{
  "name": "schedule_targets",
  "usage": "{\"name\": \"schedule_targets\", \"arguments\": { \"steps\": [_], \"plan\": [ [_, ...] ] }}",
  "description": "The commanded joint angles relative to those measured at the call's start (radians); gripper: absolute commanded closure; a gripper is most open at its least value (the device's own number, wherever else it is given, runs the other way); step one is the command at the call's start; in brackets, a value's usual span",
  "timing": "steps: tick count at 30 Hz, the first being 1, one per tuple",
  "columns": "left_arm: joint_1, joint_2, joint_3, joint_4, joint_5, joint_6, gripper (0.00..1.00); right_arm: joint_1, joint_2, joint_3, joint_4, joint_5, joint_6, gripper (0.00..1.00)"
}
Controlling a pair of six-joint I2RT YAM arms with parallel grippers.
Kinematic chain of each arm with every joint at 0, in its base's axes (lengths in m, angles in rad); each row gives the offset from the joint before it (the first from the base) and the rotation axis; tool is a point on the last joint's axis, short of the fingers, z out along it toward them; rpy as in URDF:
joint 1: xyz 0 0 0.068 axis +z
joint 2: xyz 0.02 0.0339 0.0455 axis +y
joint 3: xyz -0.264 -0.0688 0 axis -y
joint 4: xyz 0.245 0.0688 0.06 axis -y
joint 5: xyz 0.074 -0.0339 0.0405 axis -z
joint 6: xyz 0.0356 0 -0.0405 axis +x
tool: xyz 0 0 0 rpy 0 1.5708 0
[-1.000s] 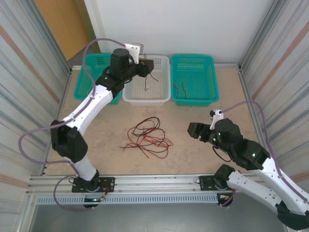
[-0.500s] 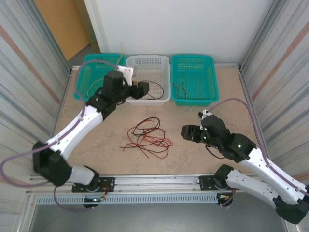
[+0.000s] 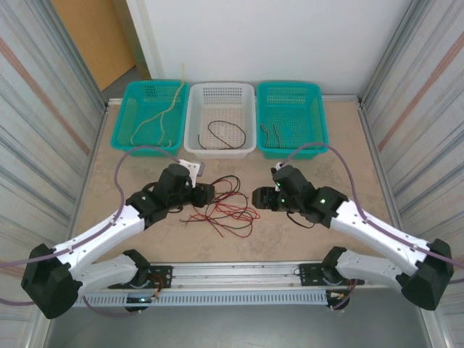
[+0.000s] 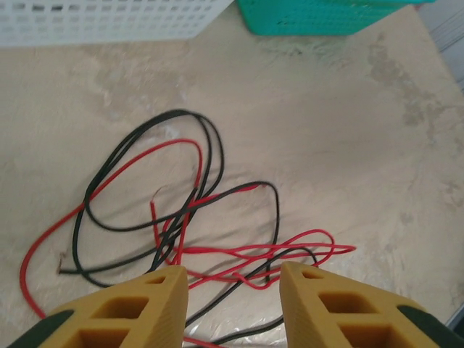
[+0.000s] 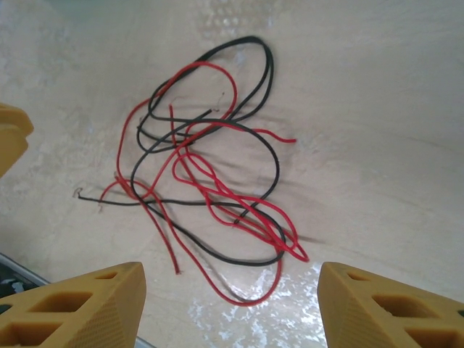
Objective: Untangle the cables
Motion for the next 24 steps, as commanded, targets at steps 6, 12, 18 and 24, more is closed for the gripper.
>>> {"name": "schedule_targets", "arguments": {
  "steps": [6,12,18,24],
  "plan": [
    [-0.020,-0.064,-0.068,-0.039,-0.076,-0.111,0.63,0.002,0.241,0.023,0.136,-0.019,-0.035,0.42],
    [-0.020,-0.121,-0.090,-0.029,-0.086,-0.128,0.64,-0.023,0.387,0.088,0.198,-0.006,-0.112,0.46],
    [-0.019,-0.125,-0.046,-0.061,-0.100,-0.119,0.64,-0.024,0.575,0.187,0.257,-0.046,-0.189,0.47],
    [-0.018,-0.169,-0.057,-0.057,-0.101,-0.123,0.63,-0.027,0.738,0.301,0.228,0.026,-0.266,0.53]
  ]
}}
